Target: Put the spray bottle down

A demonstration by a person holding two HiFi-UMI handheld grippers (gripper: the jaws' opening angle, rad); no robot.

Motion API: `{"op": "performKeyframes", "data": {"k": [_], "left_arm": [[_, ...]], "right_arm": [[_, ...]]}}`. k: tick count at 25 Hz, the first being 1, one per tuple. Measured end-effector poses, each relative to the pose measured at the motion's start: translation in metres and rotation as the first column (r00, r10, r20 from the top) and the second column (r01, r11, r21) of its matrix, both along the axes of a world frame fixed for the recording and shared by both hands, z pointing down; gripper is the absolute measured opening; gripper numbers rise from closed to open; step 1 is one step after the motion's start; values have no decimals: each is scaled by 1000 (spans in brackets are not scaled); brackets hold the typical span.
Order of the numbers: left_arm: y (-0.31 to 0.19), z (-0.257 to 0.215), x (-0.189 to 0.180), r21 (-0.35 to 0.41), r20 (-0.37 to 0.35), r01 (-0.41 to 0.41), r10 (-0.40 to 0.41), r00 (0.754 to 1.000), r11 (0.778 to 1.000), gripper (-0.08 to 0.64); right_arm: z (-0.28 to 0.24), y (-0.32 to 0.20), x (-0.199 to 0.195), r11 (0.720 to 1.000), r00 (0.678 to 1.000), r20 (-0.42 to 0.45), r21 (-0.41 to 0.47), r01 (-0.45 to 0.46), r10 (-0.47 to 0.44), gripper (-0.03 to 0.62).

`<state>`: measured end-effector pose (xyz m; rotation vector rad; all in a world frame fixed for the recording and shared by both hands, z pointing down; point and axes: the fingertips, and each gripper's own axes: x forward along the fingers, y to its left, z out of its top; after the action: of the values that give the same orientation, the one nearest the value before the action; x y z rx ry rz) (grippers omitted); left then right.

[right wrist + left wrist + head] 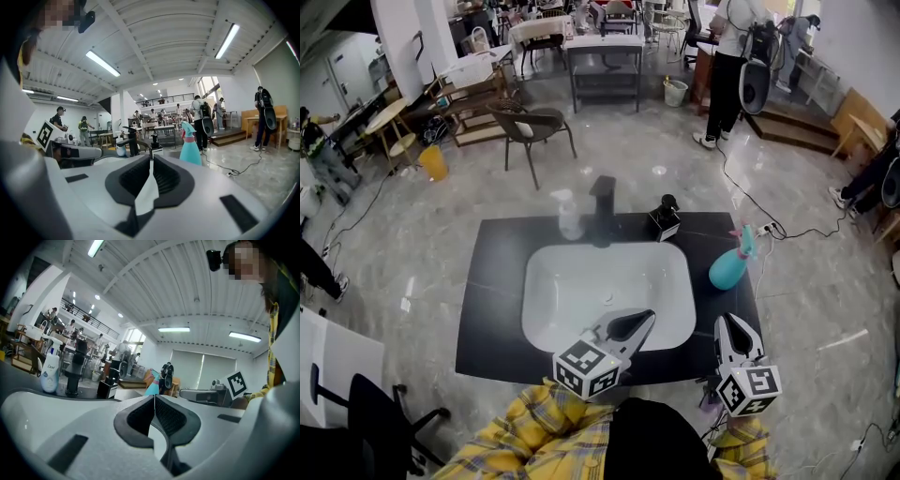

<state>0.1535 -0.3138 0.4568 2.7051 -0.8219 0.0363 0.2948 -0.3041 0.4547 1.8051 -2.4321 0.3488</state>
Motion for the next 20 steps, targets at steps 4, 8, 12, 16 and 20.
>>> {"op": "performKeyframes", "data": {"k": [4, 8, 12, 16, 20], "left_arm": [[7, 2, -3, -1, 2, -9, 9, 1000, 1000, 8], [15, 2, -11, -10, 4, -6, 6, 1000, 1000, 8], [22, 3, -21, -20, 6, -1, 1, 1000, 1000, 8], [31, 5, -33, -28, 7, 9, -9, 1000, 1000, 8], [38, 8, -46, -35, 11, 19, -19, 1000, 999, 8]], "right_arm": [[4, 4, -2, 1000, 1000, 20, -19, -8, 9, 12], [3, 10, -10, 1000, 1000, 22, -24, -2, 3, 8], [3, 15, -21, 999, 1000, 19, -29, 13, -12, 6], [7, 24, -34, 999, 1000, 15, -39, 24, -24, 6], [7, 32, -45, 999, 999, 14, -38, 29, -29, 6]]}}
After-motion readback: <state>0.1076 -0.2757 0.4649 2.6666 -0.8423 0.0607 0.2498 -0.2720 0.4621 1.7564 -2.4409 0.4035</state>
